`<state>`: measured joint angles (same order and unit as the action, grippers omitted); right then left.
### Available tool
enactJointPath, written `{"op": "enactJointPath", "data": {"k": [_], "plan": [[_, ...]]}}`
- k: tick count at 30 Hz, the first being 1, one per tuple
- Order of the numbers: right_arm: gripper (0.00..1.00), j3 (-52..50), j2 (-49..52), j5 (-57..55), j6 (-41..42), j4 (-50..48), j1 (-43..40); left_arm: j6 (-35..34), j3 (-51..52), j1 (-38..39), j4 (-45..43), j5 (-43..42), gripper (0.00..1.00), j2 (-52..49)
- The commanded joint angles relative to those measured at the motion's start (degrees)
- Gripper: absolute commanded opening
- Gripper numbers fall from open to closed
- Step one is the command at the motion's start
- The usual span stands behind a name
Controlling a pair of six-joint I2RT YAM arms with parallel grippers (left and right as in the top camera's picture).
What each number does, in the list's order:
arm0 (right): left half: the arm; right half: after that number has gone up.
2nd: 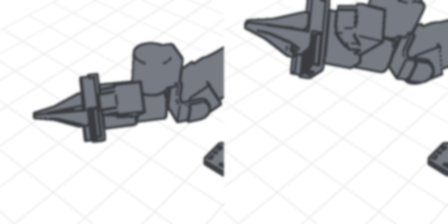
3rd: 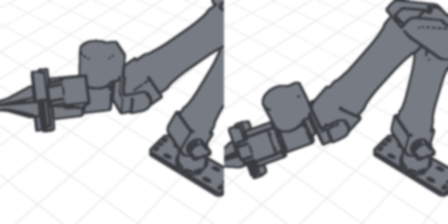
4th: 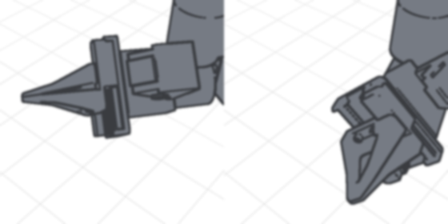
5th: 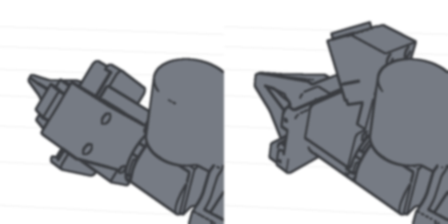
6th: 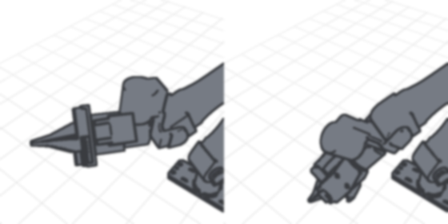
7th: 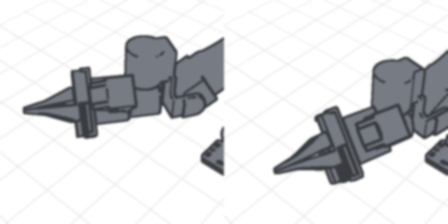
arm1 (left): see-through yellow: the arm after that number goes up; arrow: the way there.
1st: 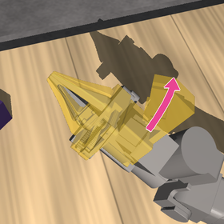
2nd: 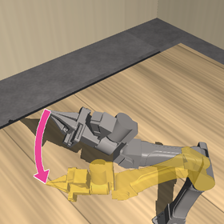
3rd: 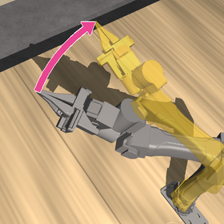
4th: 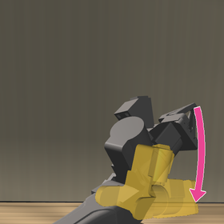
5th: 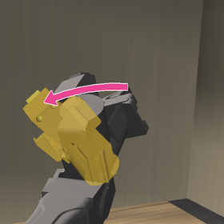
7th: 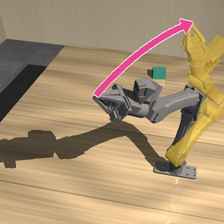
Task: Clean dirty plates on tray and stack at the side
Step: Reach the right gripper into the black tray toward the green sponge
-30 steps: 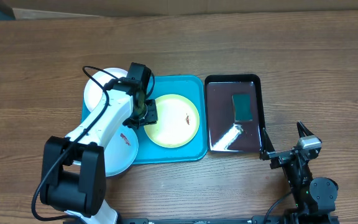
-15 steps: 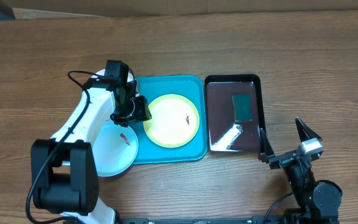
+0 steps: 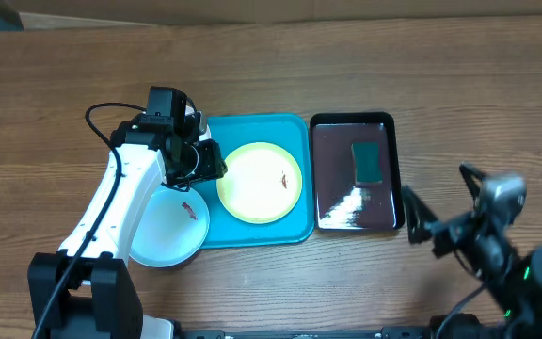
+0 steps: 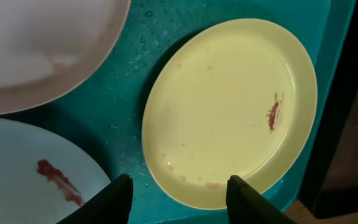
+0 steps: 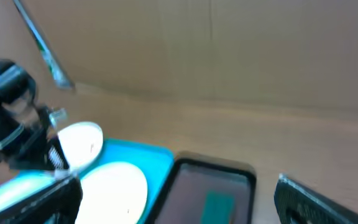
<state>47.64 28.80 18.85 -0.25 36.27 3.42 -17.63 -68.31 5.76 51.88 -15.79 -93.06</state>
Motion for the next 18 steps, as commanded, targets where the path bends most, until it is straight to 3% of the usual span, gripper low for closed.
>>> {"op": "enactJointPath", "data": {"k": [1,5,9,12,16,18], "plan": [[1.0,11.74,13.79,0.61,0.13,7.8,0.26,-2.84,-0.79,0.74,0.98,2.78,0.44,0.5],[1.0,20.61,26.08,4.72,3.17,14.21,0.26,-3.85,-0.72,1.88,1.4,5.99,0.39,0.44],[1.0,22.56,33.16,11.06,3.65,17.38,0.26,-3.87,-0.68,2.97,1.66,7.91,0.35,0.44],[0.7,22.56,38.66,10.01,4.87,19.32,0.31,-5.09,-0.2,3.39,1.64,9.7,0.32,0.44],[0.68,22.56,44.74,2.03,6.49,21.05,2.21,-6.23,0.81,3.37,1.16,10.47,0.32,0.42],[0.72,22.56,47.08,-2.82,6.56,20.9,3.87,-6.25,1.29,3.39,0.52,10.43,0.33,0.42]]}}
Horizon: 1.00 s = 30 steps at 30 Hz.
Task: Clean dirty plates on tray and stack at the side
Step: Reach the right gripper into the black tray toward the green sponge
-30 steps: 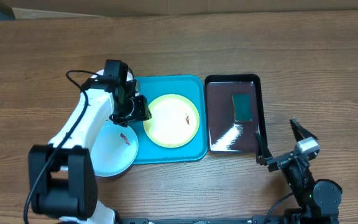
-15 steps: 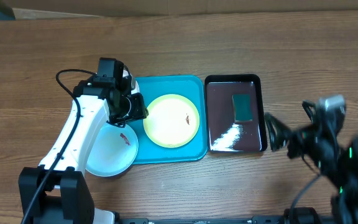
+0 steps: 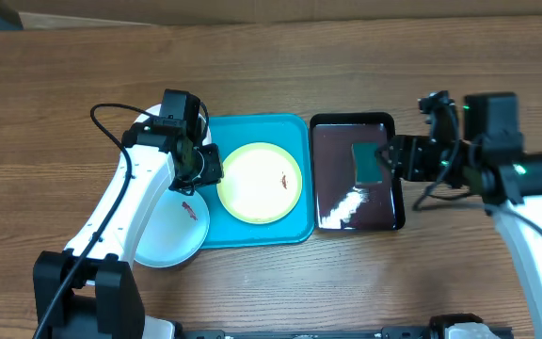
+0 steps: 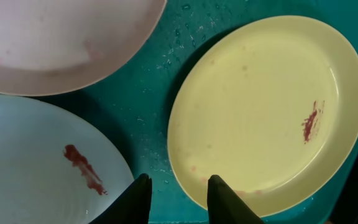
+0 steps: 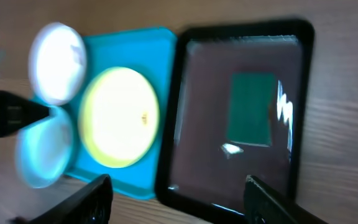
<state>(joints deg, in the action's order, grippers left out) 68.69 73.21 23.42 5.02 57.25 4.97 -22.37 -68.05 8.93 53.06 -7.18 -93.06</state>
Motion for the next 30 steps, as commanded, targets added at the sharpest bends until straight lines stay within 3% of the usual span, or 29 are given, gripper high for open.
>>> {"op": "enactJointPath", "data": {"k": [1,15,30], "plan": [[0.74,1.51,4.0,-10.43,2.01,-0.35,3.26,-1.51,1.18,0.22,-0.83,1.84,0.33,0.42],[0.77,1.44,21.88,-31.01,5.53,-9.9,12.44,-2.1,1.38,0.22,-0.85,1.81,0.38,0.42],[0.77,-0.09,29.92,-28.65,5.53,-14.62,12.55,-2.1,1.38,0.22,-0.83,1.81,0.38,0.42]]}}
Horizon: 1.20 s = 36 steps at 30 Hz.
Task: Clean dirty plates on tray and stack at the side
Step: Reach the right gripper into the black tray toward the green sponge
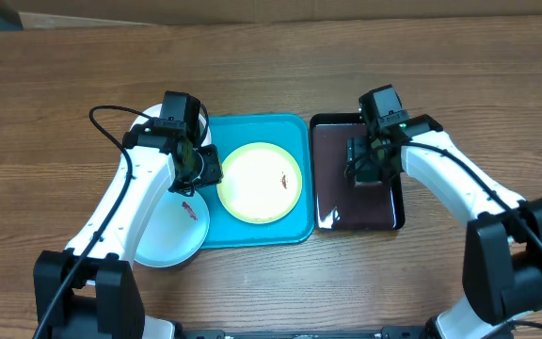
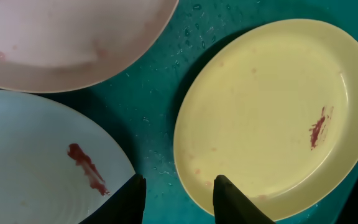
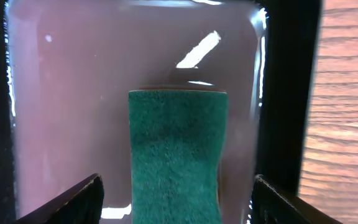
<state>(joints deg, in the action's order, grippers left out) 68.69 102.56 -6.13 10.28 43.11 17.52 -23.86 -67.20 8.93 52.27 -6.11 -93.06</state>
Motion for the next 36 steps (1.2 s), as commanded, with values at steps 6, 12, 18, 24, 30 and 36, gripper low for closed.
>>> {"op": "enactJointPath", "data": {"k": [6,12,18,24,30,36], "plan": [[0.77,-0.11,0.59,0.94,0.26,-0.87,0.0,-0.61,0.52,0.22,0.02,0.72,0.38,0.42],[0.73,-0.5,0.66,1.53,0.26,-0.83,0.0,-0.61,0.52,0.22,-0.02,0.72,0.37,0.42],[0.72,-2.91,0.66,1.53,0.26,-2.86,0.0,-0.59,0.52,0.22,0.17,0.74,0.37,0.42],[0.69,-5.81,0.66,1.55,0.26,-7.1,0.02,-0.61,0.52,0.48,-0.07,0.72,0.37,0.42],[0.68,-6.73,0.66,1.51,0.26,-8.11,0.0,-0.61,0.52,0.48,0.0,0.72,0.37,0.42],[0.61,-7.61,0.66,1.51,0.26,-10.27,0.0,-0.61,0.52,0.48,-0.02,0.74,0.37,0.42]]}}
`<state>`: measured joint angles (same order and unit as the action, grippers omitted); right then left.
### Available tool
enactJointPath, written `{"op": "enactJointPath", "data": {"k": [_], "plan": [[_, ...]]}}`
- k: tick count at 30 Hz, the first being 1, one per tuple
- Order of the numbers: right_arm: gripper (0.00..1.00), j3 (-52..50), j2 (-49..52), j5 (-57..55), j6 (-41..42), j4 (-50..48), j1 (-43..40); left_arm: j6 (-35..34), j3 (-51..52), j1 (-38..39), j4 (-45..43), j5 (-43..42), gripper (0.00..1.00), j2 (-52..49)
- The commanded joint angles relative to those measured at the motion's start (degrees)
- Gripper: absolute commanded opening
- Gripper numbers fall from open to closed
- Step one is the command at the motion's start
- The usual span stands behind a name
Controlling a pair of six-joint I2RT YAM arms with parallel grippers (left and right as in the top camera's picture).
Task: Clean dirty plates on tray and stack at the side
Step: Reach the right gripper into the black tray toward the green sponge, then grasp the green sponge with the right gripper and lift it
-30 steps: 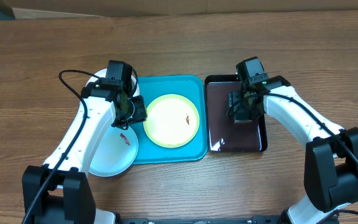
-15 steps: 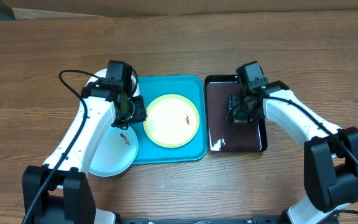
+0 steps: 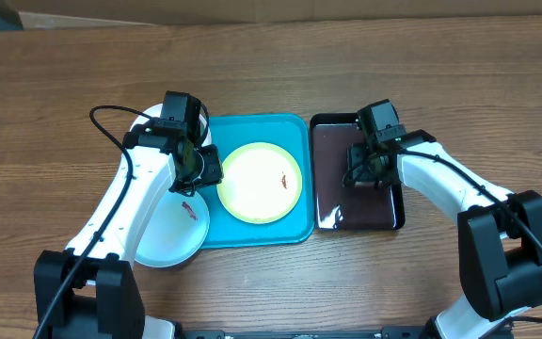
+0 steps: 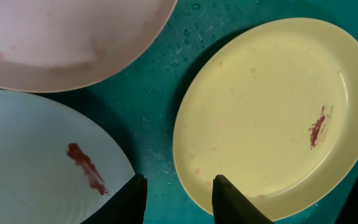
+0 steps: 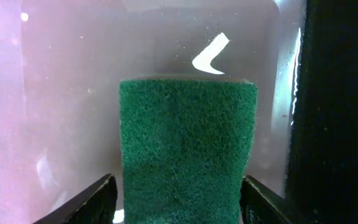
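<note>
A yellow plate [image 3: 260,182] with a red smear lies on the teal tray [image 3: 294,226]. My left gripper [image 4: 180,199] hangs open over the tray [image 4: 154,93] at the yellow plate's [image 4: 272,118] near rim. A pale pink plate [image 4: 67,37] and a light blue plate [image 4: 30,174] with a red streak lie beside it. My right gripper [image 5: 178,205] is open down in the black tub [image 3: 356,118]. Its fingers stand on either side of the green sponge [image 5: 185,137], close against it. In the overhead view the sponge is hidden under the right gripper [image 3: 365,169].
The black tub's wall [image 5: 328,93] rises just right of the sponge, and shallow water glints on its floor. The light blue plate [image 3: 167,231] hangs over the tray's left edge onto the wooden table [image 3: 459,75]. The left arm's cable loops at the back left.
My right gripper has come lower over the sponge, which now fills more of its view, and its fingers stand closer to the sponge's sides. The left gripper and the plates have not moved.
First my right arm was off at the table's front right, and my left gripper hung wide open by the yellow plate. Then the right gripper was beside the tub and the left jaws were narrower. Later the right gripper was open above the sponge, and now it straddles it.
</note>
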<state>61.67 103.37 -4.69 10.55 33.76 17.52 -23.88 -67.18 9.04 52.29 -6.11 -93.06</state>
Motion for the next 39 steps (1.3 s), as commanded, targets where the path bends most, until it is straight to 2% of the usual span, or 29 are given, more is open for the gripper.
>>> {"op": "enactJointPath", "data": {"k": [1,4,14,18,20,22,29,39], "plan": [[0.6,-0.59,-0.15,0.07,-0.02,-1.14,0.0,-0.57,0.5,0.37,-0.04,0.74,0.37,0.42],[0.57,-0.59,-0.15,0.07,0.0,-1.38,0.0,-0.57,0.5,0.37,-0.04,0.74,0.37,0.42],[0.57,-1.07,-0.15,0.04,-0.02,-1.25,0.0,-0.59,0.5,0.37,-0.07,0.74,0.37,0.42],[0.35,-1.33,-0.15,0.11,0.0,-1.42,0.0,-0.55,0.5,0.37,-0.07,0.79,0.37,0.42],[0.15,-1.05,-0.17,0.09,-0.04,-1.33,0.0,-0.57,0.5,0.37,-0.09,0.81,0.37,0.42],[0.04,0.7,-0.66,0.09,-0.04,0.85,0.0,-0.57,0.5,0.37,-0.07,0.79,0.37,0.42],[0.04,7.15,-7.13,0.11,-0.04,7.54,0.15,-0.57,0.5,0.37,-0.09,0.79,0.39,0.42],[0.04,8.17,-21.94,2.51,-0.02,10.86,0.15,-0.57,0.5,0.37,-0.09,0.79,0.38,0.42]]}}
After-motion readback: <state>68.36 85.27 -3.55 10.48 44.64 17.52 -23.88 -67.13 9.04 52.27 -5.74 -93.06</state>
